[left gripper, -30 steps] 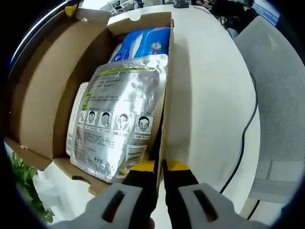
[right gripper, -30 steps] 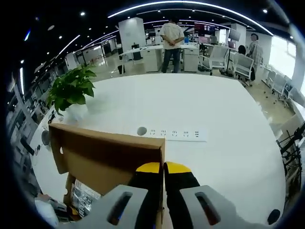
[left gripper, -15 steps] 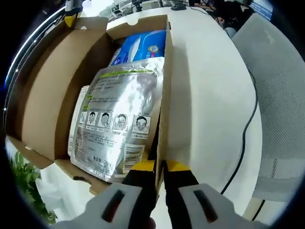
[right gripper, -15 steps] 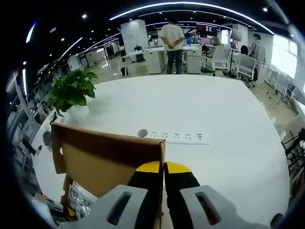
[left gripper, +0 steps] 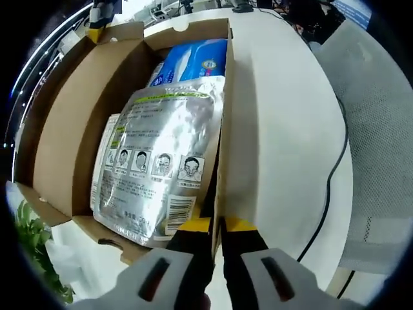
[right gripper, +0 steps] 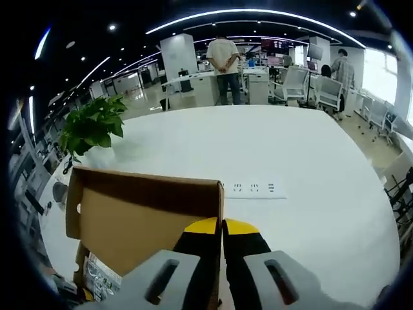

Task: Operate the shoe box by opening the lid, removing the specified soft item, and placing it in the target area until the item is outside and the box remains undamaged.

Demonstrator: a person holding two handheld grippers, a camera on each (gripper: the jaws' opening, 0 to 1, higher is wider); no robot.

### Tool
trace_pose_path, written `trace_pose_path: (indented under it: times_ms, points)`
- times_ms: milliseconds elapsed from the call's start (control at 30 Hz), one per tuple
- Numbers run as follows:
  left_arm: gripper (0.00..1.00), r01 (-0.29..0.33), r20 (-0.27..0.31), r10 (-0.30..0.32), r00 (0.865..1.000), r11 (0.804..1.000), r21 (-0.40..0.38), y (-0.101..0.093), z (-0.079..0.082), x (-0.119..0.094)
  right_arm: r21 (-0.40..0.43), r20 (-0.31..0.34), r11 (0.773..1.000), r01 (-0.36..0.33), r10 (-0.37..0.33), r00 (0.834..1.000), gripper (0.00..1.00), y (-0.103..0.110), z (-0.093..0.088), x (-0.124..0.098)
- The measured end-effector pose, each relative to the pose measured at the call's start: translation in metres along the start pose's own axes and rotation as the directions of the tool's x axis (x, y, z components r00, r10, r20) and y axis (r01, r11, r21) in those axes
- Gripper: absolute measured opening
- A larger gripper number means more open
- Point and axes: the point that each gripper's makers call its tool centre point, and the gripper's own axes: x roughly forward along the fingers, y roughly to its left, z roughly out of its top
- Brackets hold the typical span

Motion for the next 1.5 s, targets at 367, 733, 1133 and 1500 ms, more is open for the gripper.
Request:
trace_pose_path:
  times_ms: [367,733,1133,1500]
  points:
    - [0.03,0.011,-0.007,-0.011,1.000,1.000,-0.004,-0.002,0.000,0.001,0.010,-0.023,1.000,0.008,-0.007,1.000,0.00,0.006,-0.014,-0.003]
    - [0.02,0.019,-0.012,-0.019,1.000,1.000,-0.006,-0.003,0.000,0.001,0.039,-0.082,0.999,0.006,-0.003,0.997,0.00,0.000,-0.028,0.006]
    - [0.02,0.022,-0.014,-0.022,1.000,1.000,-0.008,-0.003,0.000,0.001,0.017,-0.115,1.000,0.011,-0.009,0.993,0.00,0.004,-0.071,-0.016]
    - [0.03,0.010,-0.013,-0.011,1.000,1.000,-0.006,-0.002,0.000,0.000,-0.033,-0.121,0.999,-0.017,0.013,0.993,0.00,0.004,-0.065,-0.022]
